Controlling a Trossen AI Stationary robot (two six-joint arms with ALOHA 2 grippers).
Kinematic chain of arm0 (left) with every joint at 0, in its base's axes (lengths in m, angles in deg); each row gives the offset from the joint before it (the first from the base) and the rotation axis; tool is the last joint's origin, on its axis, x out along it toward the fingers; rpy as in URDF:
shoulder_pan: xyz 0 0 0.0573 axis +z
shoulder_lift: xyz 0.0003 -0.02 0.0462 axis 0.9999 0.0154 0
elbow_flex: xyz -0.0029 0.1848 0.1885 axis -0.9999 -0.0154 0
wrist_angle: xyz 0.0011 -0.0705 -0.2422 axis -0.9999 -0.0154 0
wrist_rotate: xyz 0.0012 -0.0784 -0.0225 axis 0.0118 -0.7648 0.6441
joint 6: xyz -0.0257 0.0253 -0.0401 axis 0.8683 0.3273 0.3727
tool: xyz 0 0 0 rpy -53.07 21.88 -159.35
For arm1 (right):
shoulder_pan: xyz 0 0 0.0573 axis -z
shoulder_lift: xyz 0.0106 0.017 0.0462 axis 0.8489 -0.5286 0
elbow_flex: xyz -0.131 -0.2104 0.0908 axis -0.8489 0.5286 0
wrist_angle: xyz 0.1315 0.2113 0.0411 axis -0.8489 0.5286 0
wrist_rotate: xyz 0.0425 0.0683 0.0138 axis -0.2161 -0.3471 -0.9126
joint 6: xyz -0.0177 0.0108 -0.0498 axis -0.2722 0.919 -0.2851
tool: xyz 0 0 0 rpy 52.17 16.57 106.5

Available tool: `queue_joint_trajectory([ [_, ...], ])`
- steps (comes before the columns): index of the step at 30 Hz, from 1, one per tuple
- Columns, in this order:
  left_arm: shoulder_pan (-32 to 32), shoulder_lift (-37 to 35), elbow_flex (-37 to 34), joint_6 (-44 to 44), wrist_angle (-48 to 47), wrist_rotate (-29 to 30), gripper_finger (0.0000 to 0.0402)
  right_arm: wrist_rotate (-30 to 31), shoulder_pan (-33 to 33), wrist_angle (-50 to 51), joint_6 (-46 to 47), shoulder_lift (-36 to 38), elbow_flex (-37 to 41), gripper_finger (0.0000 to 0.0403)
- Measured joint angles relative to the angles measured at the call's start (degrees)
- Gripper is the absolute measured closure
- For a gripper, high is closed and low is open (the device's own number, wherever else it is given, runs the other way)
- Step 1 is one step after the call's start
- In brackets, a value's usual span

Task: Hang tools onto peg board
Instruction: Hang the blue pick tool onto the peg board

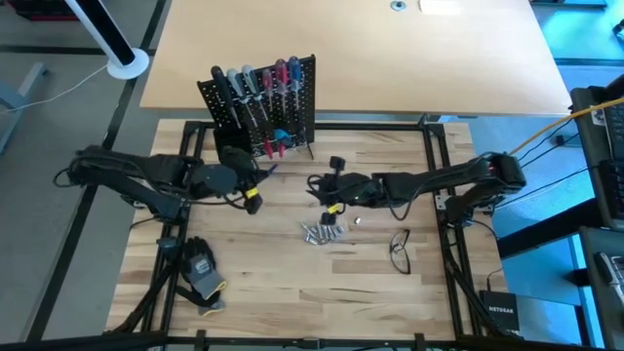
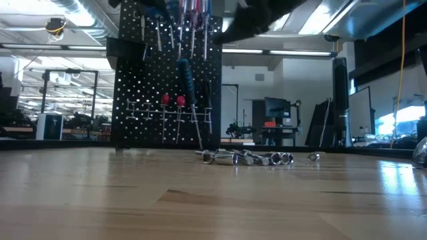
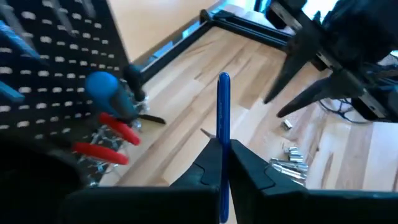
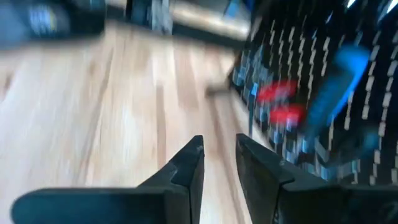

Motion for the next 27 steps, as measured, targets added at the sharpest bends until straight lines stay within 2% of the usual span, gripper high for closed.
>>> queue_joint_trajectory([
  [5,2.61,0.08,5.70,3.49,-7.79,0.24,0.0401,-1.91,0.00,11.31,2.41,0.76,1.08,0.0309],
  [12,7.32,2.56,12.97,11.34,-22.21,1.05,0.0401,-2.99,0.11,2.94,2.54,0.52,10.38,0.0308],
  [21,14.00,9.35,14.29,9.73,-21.48,1.37,0.0401,-3.01,0.11,-6.63,0.71,0.56,14.43,0.0308],
  [27,16.88,11.05,14.29,7.50,-15.31,0.41,0.0401,-3.01,0.11,-8.48,-0.73,0.56,15.67,0.0308],
])
